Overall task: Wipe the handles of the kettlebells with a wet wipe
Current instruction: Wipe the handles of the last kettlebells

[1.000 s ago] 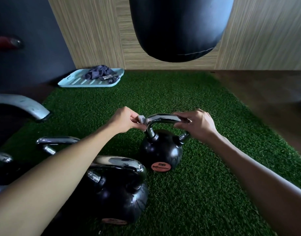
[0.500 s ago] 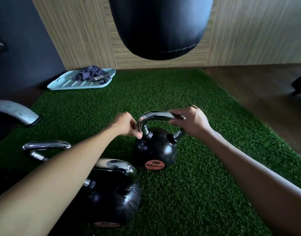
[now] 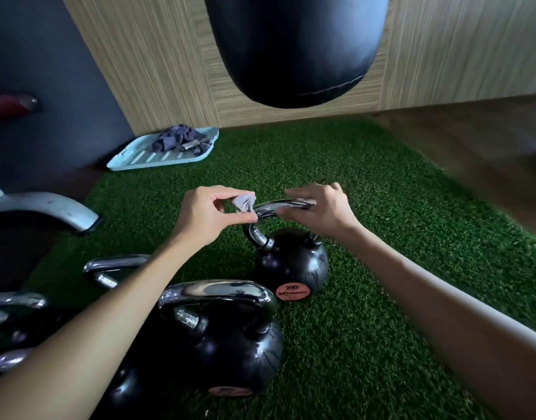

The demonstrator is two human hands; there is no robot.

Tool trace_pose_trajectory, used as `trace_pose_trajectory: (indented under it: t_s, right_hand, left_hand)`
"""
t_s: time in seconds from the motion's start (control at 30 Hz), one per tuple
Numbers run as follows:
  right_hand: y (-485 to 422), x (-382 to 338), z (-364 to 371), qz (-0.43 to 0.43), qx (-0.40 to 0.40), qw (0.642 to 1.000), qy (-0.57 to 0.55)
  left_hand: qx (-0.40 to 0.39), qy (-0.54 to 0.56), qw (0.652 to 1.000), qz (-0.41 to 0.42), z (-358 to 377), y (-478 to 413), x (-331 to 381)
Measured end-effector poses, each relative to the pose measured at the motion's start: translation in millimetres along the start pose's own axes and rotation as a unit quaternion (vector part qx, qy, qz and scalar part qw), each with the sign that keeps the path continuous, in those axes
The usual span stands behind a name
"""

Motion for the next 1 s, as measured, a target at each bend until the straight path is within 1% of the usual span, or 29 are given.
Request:
trace_pose_trajectory:
  t_s: [0.03, 0.07, 0.13, 0.2, 0.27, 0.33, 0.4, 0.43, 0.5, 0.57, 0.6, 0.63, 0.7, 0.73, 0.83, 0.93, 1.0]
  right_hand:
    - [6, -7, 2, 0.006, -0.016, 0.997, -0.080]
    - [12, -15, 6, 0.016, -0.033, 0.990, -0.134]
    - [18, -27, 16, 0.041, -0.064, 0.978, -0.195]
    - [20, -32, 22, 0.088, -0.080, 0.959, -0.257]
    - [21, -32, 24, 0.122, -0.082, 0.944, -0.295]
    - [24, -26, 22, 0.150, -0.075, 0.931, -0.324]
    - [29, -9, 13, 0.177, -0.036, 0.917, -0.356]
    - [33, 3, 4, 0.192, 0.002, 0.914, -0.358]
    - [48, 35, -17, 0.212, 0.108, 0.914, -0.329]
    - [77, 64, -34, 0.222, 0.224, 0.896, -0.313]
    - [92, 77, -33, 0.225, 0.266, 0.886, -0.307]
    - [106, 87, -28, 0.234, 0.290, 0.877, -0.305]
    - [122, 104, -8, 0.245, 0.310, 0.866, -0.306]
    - [125, 112, 3, 0.251, 0.314, 0.865, -0.300]
    - [119, 120, 17, 0.246, 0.331, 0.871, -0.266]
    - [107, 128, 32, 0.252, 0.340, 0.858, -0.289]
    - [104, 131, 43, 0.259, 0.350, 0.849, -0.298]
  left_hand:
    - [0.003, 0.004, 1.000, 0.022, 2, 0, 8]
    - [0.003, 0.007, 0.999, 0.043, 4, -1, 15]
    - [0.003, 0.002, 0.997, 0.078, 8, -3, 31]
    - [0.008, 0.003, 0.995, 0.104, 9, -3, 44]
    - [-0.003, 0.012, 0.995, 0.104, 14, -6, 47]
    - [-0.029, 0.009, 0.997, 0.076, 18, -8, 41]
    - [-0.059, -0.023, 0.994, 0.086, 20, -11, 39]
    - [-0.076, -0.052, 0.990, 0.105, 23, -12, 40]
    - [-0.130, -0.109, 0.976, 0.133, 37, -20, 43]
    - [-0.200, -0.179, 0.954, 0.136, 62, -29, 45]
    - [-0.221, -0.217, 0.942, 0.130, 74, -35, 44]
    - [-0.232, -0.245, 0.934, 0.120, 83, -42, 44]
    - [-0.252, -0.273, 0.923, 0.100, 95, -55, 43]
    - [-0.267, -0.268, 0.921, 0.090, 101, -62, 40]
    - [-0.291, -0.209, 0.933, 0.047, 101, -73, 34]
    - [-0.292, -0.215, 0.932, 0.031, 105, -67, 14]
    - [-0.281, -0.202, 0.938, 0.024, 105, -63, -1]
Point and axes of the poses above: each hand's wrist, its own y-axis away from the middle knuckle, its own z-axis out of the palm, x = y × z, the point moved 10 cm from there along -y, towards the middle knuckle, and after that the axes turned 5 degrees about y, right-handed, at the moved point
